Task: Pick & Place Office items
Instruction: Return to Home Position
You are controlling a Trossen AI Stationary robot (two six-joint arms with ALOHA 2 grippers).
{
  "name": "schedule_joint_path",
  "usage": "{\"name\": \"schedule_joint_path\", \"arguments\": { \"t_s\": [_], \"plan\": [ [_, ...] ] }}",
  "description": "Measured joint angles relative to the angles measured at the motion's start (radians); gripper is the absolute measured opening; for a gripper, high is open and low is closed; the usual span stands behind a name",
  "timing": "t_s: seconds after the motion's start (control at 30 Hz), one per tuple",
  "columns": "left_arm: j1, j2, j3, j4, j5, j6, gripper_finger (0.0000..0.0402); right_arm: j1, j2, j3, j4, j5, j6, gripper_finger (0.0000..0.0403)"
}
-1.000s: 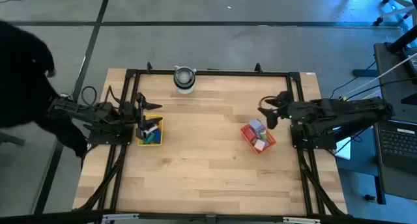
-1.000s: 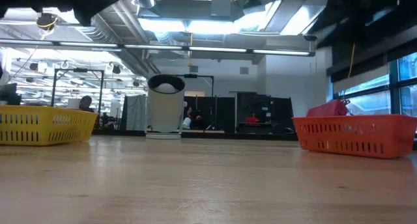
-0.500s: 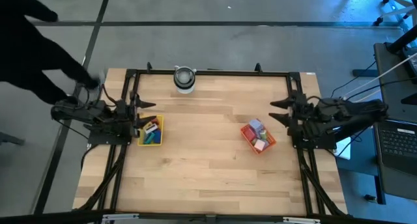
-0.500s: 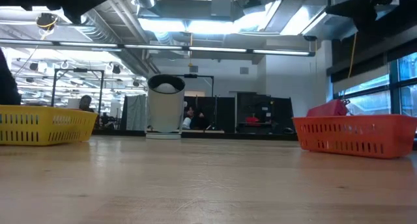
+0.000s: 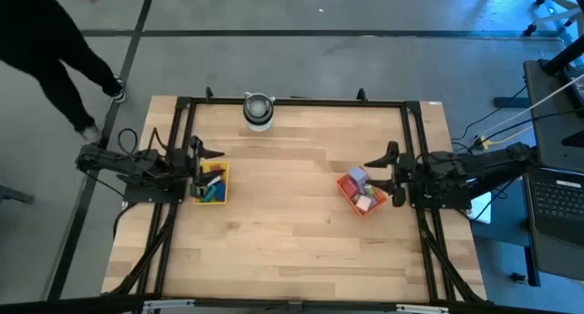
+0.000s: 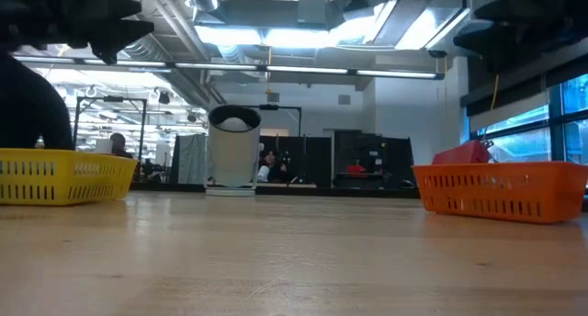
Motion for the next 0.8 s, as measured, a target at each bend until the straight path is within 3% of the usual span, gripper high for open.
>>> {"name": "schedule_joint_path", "arguments": {
  "t_s": [0.3,0.57,0.8],
  "plan": [
    [0.000,-0.019,-0.015,0.008,0.023,0.017,0.0235,0.000,-0.030,-0.129,0.185,-0.188,-0.116,0.0255],
    [0.001,-0.019,-0.044,-0.028,-0.001,-0.002,0.0235,0.000,-0.064,-0.196,0.230,-0.187,-0.129,0.0255],
    [0.074,-0.022,-0.075,-0.031,0.014,-0.016,0.0235,-0.001,-0.077,-0.251,0.317,-0.187,-0.137,0.0235]
  ]
}}
